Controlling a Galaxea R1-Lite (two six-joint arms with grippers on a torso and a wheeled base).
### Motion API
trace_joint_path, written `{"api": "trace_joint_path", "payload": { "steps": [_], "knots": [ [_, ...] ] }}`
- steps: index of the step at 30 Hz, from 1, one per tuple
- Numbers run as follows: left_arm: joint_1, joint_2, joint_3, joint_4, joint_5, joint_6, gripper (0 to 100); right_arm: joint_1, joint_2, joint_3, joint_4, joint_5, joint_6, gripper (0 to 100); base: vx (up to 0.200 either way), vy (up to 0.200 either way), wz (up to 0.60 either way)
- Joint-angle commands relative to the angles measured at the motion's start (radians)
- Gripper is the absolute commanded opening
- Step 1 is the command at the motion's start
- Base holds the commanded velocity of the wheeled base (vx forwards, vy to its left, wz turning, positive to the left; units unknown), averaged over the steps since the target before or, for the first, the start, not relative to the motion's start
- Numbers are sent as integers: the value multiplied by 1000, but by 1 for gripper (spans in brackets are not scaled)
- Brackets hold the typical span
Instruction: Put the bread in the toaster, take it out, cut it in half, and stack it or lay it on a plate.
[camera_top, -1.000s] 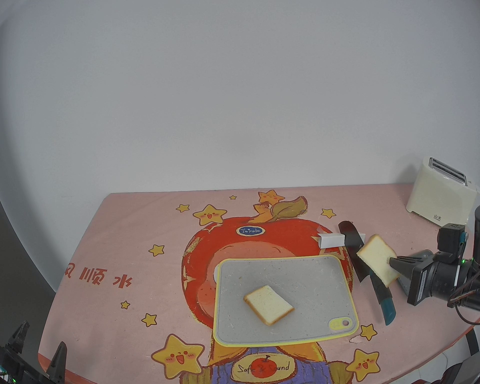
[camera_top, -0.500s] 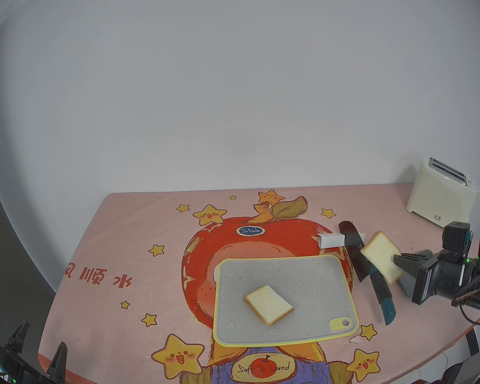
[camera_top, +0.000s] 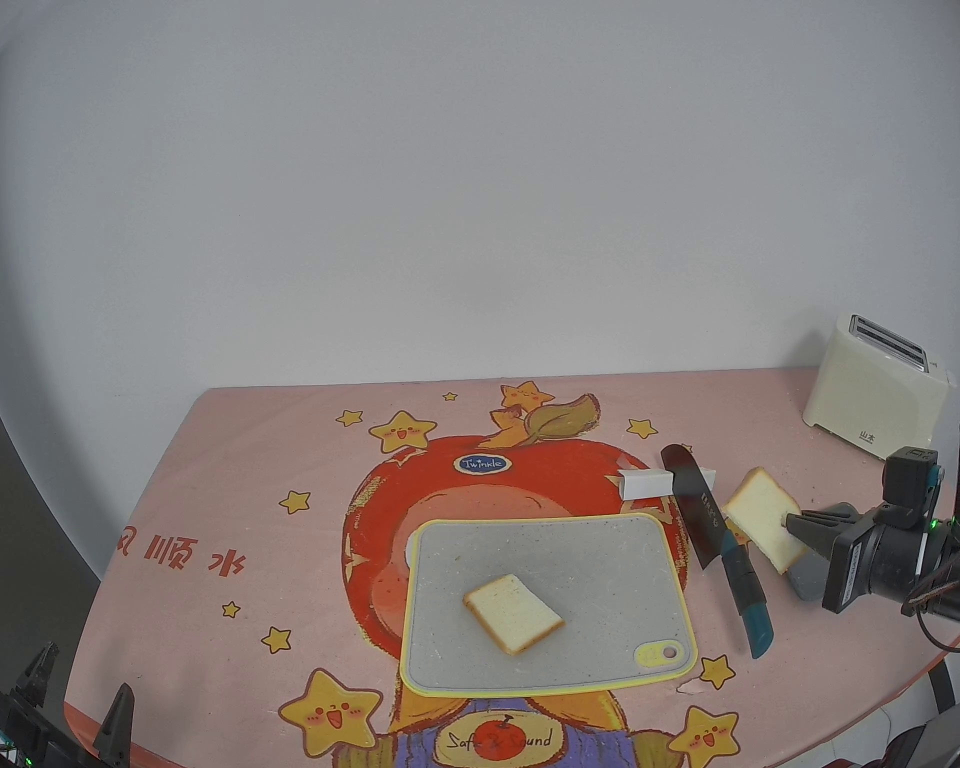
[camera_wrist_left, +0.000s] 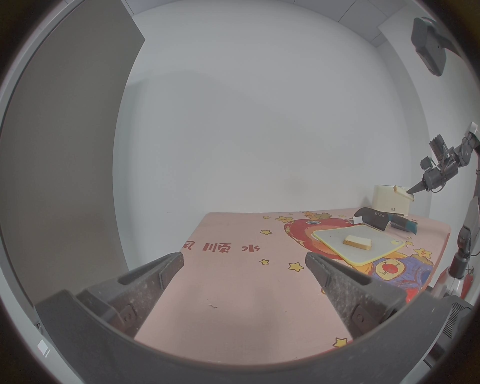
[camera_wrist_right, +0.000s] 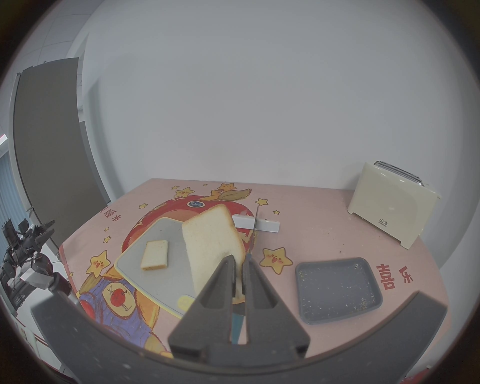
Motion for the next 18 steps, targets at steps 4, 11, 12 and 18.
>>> {"api": "trace_joint_path", "payload": {
  "steps": [4,11,12,18],
  "knots": [
    [0,1,18,0,0,-2,100,2,12,5,0,0,0,0,-150,0,0],
    [0,1,18,0,0,0,100,0,16,7,-2,0,0,0,-86,0,0],
    [0,1,18,0,0,0,100,0,16,7,-2,0,0,0,0,0,0],
    [0,1,18,0,0,0,100,0,18,7,-2,0,0,0,0,-67,0]
  ]
}}
